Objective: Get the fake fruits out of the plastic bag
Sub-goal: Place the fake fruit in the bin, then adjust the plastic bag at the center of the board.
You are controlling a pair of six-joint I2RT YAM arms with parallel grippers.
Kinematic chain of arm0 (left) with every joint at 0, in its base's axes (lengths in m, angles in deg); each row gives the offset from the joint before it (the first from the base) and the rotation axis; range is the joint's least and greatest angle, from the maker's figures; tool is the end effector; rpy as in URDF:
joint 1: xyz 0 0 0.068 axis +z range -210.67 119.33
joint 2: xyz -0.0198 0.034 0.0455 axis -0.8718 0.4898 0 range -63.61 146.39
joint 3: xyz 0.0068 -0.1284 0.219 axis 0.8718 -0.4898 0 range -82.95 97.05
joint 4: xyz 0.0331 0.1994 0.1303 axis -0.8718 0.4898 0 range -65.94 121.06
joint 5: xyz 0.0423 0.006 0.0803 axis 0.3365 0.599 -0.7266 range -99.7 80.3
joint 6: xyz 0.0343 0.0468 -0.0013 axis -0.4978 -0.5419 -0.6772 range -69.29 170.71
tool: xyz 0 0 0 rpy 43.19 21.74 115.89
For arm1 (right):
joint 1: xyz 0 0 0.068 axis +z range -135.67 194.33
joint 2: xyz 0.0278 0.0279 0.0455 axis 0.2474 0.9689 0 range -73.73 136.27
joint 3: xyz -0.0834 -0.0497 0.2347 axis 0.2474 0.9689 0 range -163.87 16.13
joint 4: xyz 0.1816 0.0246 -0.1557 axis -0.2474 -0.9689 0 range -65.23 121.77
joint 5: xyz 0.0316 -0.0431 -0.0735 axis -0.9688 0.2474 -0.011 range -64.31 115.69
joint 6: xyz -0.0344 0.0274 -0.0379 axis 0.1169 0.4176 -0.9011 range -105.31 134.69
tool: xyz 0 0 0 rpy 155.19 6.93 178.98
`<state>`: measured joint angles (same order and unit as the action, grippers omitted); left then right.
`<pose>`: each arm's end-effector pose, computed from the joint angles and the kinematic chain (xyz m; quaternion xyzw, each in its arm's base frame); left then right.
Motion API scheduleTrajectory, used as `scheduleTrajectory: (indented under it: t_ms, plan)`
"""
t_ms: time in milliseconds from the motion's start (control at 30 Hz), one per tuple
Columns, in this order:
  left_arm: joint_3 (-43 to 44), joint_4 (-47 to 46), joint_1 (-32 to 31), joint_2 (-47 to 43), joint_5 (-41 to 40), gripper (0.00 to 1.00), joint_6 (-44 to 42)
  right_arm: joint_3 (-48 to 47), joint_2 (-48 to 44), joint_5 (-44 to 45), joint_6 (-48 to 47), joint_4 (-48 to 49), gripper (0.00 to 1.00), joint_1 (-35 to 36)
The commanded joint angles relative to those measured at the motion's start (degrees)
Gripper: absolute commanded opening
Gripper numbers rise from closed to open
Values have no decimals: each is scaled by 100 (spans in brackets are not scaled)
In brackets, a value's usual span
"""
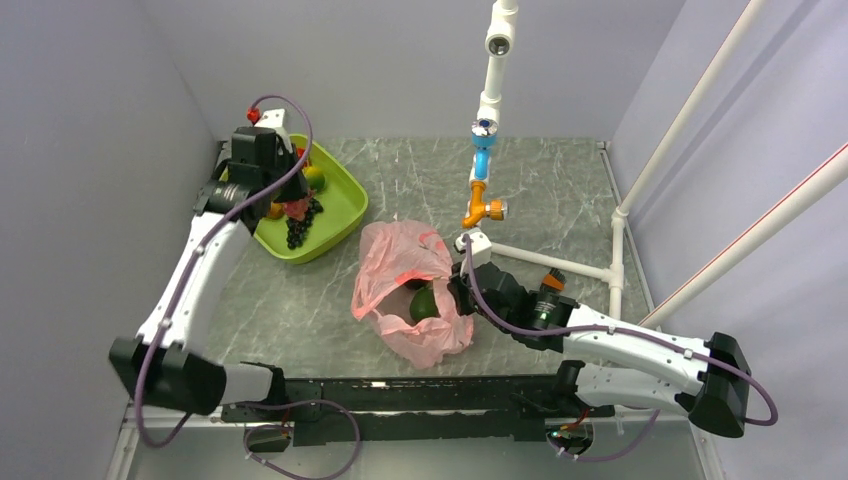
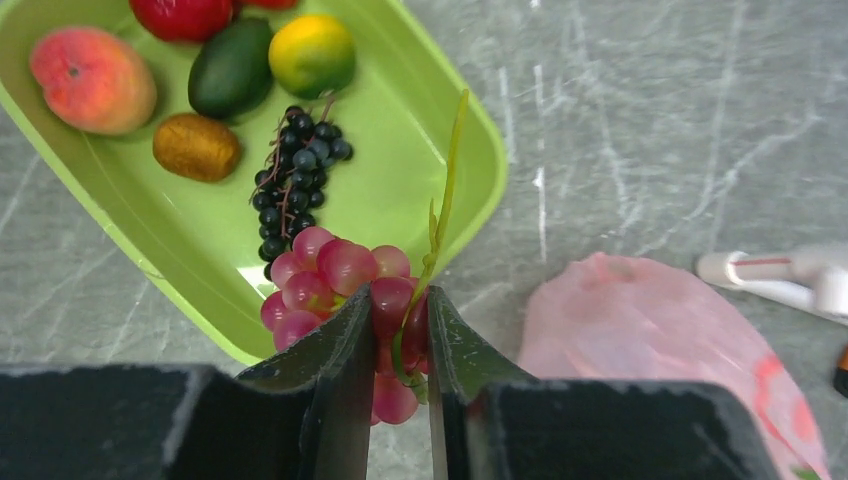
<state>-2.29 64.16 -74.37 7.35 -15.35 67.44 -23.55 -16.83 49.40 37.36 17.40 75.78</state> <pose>0.2428 -0.0550 0.3828 -0.0474 0.8658 -0.0890 0.4902 0.1161 0.1784 0.2510 -0.1891 0.8391 0.1868 0.4747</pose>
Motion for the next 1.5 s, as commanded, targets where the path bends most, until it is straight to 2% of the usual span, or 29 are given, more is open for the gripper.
scheduleTrajectory:
  t_ms: [0,167,233,367,467,600,667,733,833,1000,1033,1100,1167,1267,1333,1400,1467]
  plan:
    - [-203,-695,570,661,1051,0,-96,-130,-164,127,-98,-139,0,-19]
    - [-836,-1437,725,1067,2249,0,-130,-246,-121,-10,-99,-176,0,-26]
    - [-869,-1562,728,1184,2302,3,-116,-268,-87,-110,-112,-136,0,-19]
    - [-616,-1306,821,1565,1662,26,-289,-310,89,-262,-157,-9,0,-20]
    - [-615,-1365,980,1690,1645,33,-305,-387,224,-345,-140,43,0,-26]
    - [-616,-1328,1027,1775,1741,62,-372,-447,307,-505,-121,84,0,-24]
    - [-691,-1367,1027,1645,1749,67,-353,-520,377,-527,-132,1,0,-27]
    - [-806,-1409,1026,1440,1703,81,-367,-608,459,-516,-167,-125,0,-23]
    - [-1032,-1411,1019,1001,1537,84,-469,-834,612,-493,-221,-412,2,-24]
    - [-1515,-1550,734,-187,1924,84,-696,-1471,900,-301,-126,-1208,48,-11]
    - [-1532,-1426,686,-427,2244,84,-631,-1567,909,-275,-89,-1369,58,-7]
    - [-1791,-1385,656,-983,3443,83,-207,-1717,857,-293,-11,-1614,75,30]
    - [-2296,-1692,549,-1672,4233,83,320,-1826,712,-485,62,-1785,87,106]
    - [-2982,-2124,-26,-2690,4469,84,1074,-1907,480,-922,290,-1881,96,346]
    - [-3366,-2396,-786,-3186,4326,84,1440,-1851,395,-1052,596,-1814,99,614]
    - [-3721,-2479,-1723,-3630,3889,82,1689,-1645,342,-1205,915,-1571,100,969]
    - [-4279,-2633,-2405,-3957,3383,80,2040,-1365,372,-1143,1261,-1252,100,1442]
